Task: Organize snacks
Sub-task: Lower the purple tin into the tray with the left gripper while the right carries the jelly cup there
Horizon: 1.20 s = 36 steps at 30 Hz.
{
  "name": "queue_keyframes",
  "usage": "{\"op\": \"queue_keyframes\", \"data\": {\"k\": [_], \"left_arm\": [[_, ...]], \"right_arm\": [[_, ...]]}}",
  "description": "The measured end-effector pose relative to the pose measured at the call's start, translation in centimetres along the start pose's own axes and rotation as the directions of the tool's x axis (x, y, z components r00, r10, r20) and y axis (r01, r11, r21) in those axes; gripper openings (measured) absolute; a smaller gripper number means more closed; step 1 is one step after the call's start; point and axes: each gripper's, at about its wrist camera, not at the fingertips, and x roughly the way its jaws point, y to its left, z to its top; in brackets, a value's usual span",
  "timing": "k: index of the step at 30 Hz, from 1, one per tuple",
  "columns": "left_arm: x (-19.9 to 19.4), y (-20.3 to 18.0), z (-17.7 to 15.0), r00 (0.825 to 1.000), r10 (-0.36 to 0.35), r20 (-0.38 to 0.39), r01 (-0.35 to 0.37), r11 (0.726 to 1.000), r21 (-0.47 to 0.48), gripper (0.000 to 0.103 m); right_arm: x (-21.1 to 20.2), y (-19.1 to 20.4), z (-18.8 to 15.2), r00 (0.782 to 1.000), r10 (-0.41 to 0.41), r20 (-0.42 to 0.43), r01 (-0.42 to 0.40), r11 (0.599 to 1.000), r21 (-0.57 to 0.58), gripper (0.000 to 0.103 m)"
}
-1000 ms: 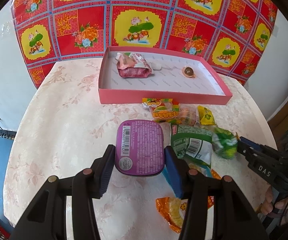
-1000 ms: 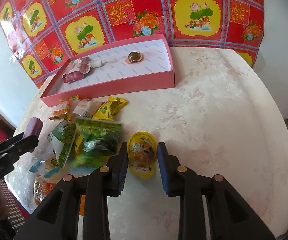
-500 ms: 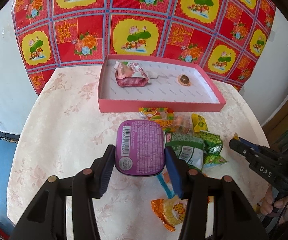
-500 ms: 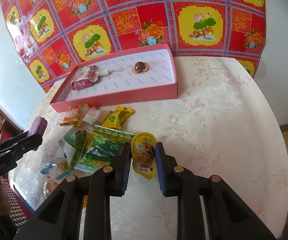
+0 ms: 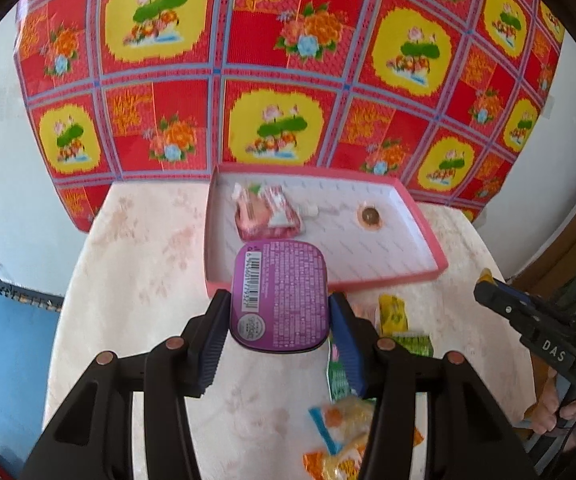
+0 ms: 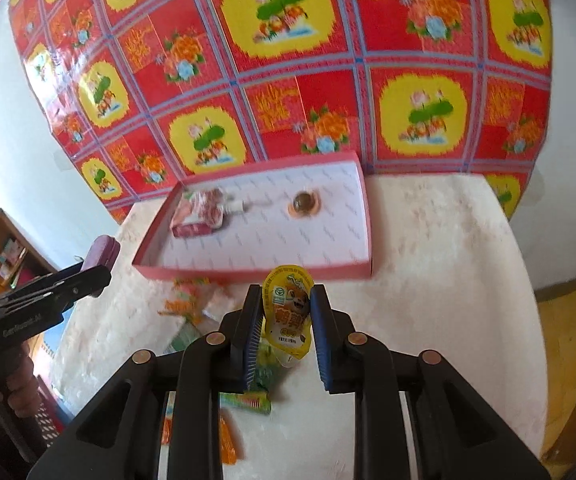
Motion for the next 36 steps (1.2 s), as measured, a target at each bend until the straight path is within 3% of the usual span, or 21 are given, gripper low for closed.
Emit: {"op": "queue_keyframes", "data": {"k": [16,27,36], "left_arm": [[5.4,0.2,2.8,0.997,0.022,-0.067,-0.022,1.000,0.001,0.053],[10.3,0.4,2.6,0.988,0.032,-0.148,-0.030,0.999,0.016,0.052],[12.8,1.0,2.8,0.985,0.055,-0.161,-0.054,0.998,0.008,0.053]], "right_arm": [[3.4,-0.8,5.0,1.000,-0.021,-0.006,0.021,1.000,-0.011,0.024],[7.8,-1.2,5.4,0.998,-0.008,-0.059,0.007,1.000,-0.013,0.024],[11.0,-2.1,5.5,0.996,-0.019,-0.091,0.018,1.000,-0.016,0.024]]}}
